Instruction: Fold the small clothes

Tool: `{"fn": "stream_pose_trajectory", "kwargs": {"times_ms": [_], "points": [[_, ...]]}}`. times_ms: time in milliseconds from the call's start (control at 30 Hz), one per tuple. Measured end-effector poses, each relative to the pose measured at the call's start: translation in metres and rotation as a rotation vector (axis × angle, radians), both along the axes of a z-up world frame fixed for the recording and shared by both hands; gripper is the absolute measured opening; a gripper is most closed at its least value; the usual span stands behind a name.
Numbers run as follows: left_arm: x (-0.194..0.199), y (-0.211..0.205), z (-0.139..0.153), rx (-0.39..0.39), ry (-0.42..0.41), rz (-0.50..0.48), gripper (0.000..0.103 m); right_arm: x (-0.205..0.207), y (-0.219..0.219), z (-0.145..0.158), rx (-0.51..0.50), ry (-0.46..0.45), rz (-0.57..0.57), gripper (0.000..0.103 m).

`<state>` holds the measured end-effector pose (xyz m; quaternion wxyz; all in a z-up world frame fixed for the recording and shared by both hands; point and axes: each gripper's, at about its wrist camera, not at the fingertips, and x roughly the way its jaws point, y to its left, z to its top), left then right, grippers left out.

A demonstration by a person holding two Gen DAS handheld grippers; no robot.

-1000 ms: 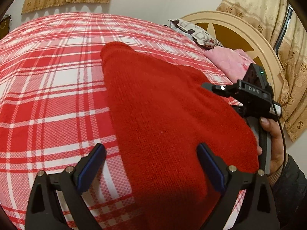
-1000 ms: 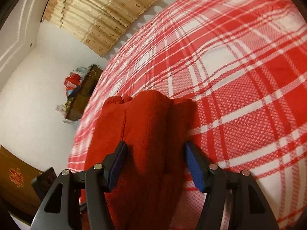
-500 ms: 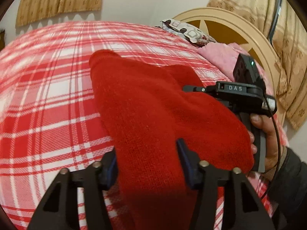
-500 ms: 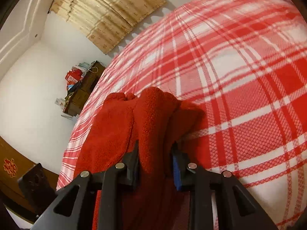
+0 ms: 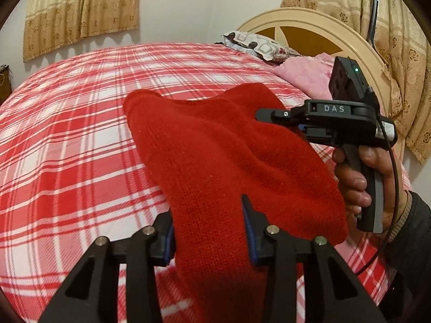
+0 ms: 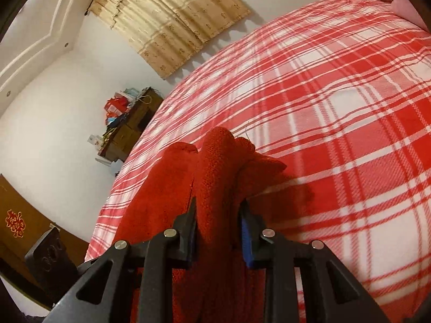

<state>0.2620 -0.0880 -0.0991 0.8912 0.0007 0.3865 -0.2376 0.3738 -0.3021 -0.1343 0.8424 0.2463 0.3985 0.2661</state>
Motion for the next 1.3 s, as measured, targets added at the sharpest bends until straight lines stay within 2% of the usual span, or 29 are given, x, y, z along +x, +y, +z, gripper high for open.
{"fn": "stream_pose_trajectory", "kwargs": {"times_ms": [500,1300], "points": [[-0.037,0.050,0.019,0.009,-0.035,0.096,0.041,-0.021,0.065,0.012,0.081,-0.020,0.115,0.026],[-0.078,0.141,0.025,-0.011,-0.062,0.283,0.041,-0.024,0.198,0.019,0.104,-0.031,0.325,0.026]]}}
